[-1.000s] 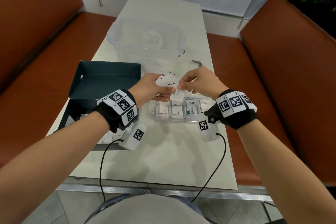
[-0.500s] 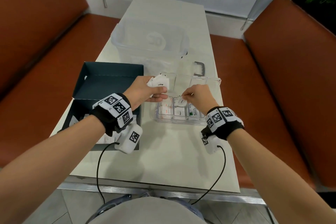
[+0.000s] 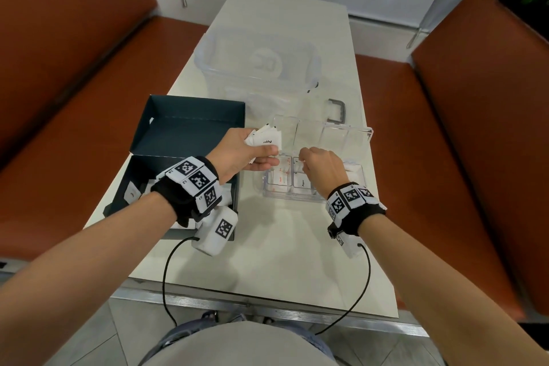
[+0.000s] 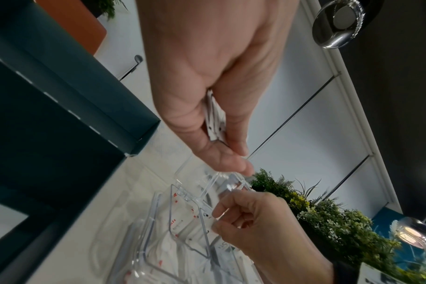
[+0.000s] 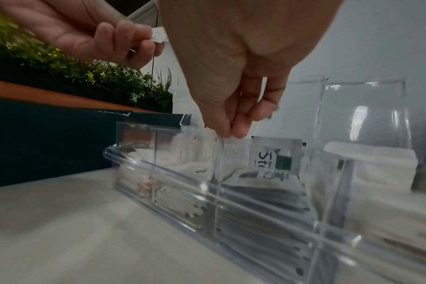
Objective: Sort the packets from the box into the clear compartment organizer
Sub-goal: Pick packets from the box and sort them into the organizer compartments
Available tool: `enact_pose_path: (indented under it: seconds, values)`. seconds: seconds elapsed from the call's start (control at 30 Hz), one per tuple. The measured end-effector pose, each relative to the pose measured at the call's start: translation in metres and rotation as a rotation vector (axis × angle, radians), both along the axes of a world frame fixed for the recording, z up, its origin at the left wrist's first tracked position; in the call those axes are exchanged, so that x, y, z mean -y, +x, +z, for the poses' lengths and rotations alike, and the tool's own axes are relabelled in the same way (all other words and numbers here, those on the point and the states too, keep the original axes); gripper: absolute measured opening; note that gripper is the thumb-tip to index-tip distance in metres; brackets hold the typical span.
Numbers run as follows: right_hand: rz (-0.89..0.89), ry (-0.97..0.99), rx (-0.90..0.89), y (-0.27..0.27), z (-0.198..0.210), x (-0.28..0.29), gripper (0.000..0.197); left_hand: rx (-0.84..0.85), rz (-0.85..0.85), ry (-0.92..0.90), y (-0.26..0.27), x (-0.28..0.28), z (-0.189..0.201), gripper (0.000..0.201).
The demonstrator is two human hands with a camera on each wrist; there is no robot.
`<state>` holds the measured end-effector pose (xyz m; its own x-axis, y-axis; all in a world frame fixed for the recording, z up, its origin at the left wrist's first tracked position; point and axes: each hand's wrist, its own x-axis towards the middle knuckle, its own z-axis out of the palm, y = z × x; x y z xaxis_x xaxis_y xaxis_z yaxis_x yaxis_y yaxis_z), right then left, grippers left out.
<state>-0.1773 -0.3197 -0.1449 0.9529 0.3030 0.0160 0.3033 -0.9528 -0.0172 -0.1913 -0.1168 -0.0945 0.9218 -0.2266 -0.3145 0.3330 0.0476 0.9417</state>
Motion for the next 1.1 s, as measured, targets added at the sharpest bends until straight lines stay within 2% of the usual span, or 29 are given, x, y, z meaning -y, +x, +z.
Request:
enact_pose_path:
  seconds: [0.23, 0.37, 0.47, 0.53, 0.63, 0.7, 0.8, 0.97, 1.1]
  values:
    - [-0.038, 0.061, -0.004, 0.002, -0.003, -0.002, 0.014, -0.004, 0.003, -0.021, 0.001, -0.003, -0.001, 0.027]
    - [-0.005, 0.053, -0.02, 0.003, -0.001, -0.003, 0.016, -0.023, 0.006, -0.027, 0.002, -0.003, 0.0, 0.03]
    - [-0.041, 0.134, -0.034, 0.004, 0.004, -0.001, 0.017, -0.079, -0.014, -0.081, 0.002, -0.003, 0.001, 0.032]
    - [-0.081, 0.305, 0.005, 0.003, 0.014, -0.001, 0.015, -0.12, -0.027, -0.128, 0.003, -0.004, 0.001, 0.031]
    - [-0.166, 0.715, 0.054, -0.004, 0.036, -0.008, 0.015, -0.132, -0.032, -0.135, 0.004, -0.003, -0.001, 0.032]
    - [-0.208, 0.929, -0.058, -0.009, 0.047, -0.016, 0.013, -0.119, -0.034, -0.113, 0.003, 0.002, -0.001, 0.032]
    - [-0.229, 1.086, -0.176, -0.014, 0.051, -0.023, 0.008, -0.094, -0.063, -0.107, 0.001, 0.009, 0.0, 0.031]
    - [-0.239, 1.093, -0.171, -0.014, 0.055, -0.01, 0.007, -0.203, -0.095, -0.208, 0.0, 0.011, 0.008, 0.025]
    - [-0.2, 0.98, -0.148, -0.014, 0.061, 0.001, 0.015, -0.209, -0.106, -0.205, -0.003, 0.01, 0.008, 0.029]
